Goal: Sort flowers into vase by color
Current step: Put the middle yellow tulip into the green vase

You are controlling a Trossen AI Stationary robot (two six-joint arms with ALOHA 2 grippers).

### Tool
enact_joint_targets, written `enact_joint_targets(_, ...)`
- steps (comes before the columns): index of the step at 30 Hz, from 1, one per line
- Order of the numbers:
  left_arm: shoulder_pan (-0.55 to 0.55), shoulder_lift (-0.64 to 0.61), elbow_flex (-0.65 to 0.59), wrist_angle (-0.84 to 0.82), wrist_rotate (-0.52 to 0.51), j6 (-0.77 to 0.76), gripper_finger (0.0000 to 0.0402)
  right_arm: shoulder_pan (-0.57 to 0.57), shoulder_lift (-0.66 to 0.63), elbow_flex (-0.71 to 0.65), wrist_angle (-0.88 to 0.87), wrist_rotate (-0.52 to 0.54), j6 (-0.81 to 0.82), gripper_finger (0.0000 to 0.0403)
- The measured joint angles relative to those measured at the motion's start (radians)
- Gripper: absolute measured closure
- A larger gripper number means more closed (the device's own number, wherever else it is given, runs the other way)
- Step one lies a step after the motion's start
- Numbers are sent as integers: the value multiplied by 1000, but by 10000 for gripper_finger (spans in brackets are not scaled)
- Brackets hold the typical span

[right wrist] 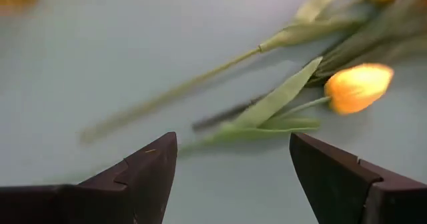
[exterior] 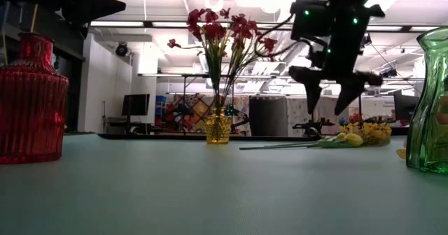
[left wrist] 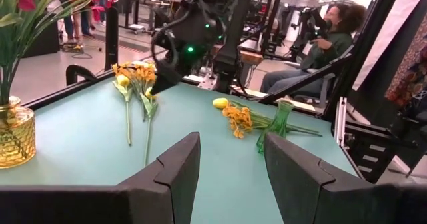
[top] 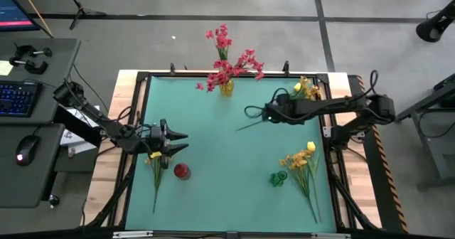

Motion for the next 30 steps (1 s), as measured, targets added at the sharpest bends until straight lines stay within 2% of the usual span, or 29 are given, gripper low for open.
enact_joint_targets(3, 0, 0, 0, 1, 0, 0, 250, -28, -16, -53, 97, 5, 124, 121)
enact_joint_targets(9, 0, 0, 0, 2, 0, -8, 250, -35, 12, -106, 256, -29, 190, 121)
enact_joint_targets(22, 0, 0, 0, 2, 2, -18, 250, -65, 162, -108, 306, -96, 253, 124)
enact_joint_targets(26, 0, 0, 0, 2, 5, -19, 250, -79, 190, -102, 299, -100, 251, 154)
enact_joint_targets(30, 0, 0, 0, 1, 5, -19, 250, -83, 196, -103, 277, -99, 249, 226)
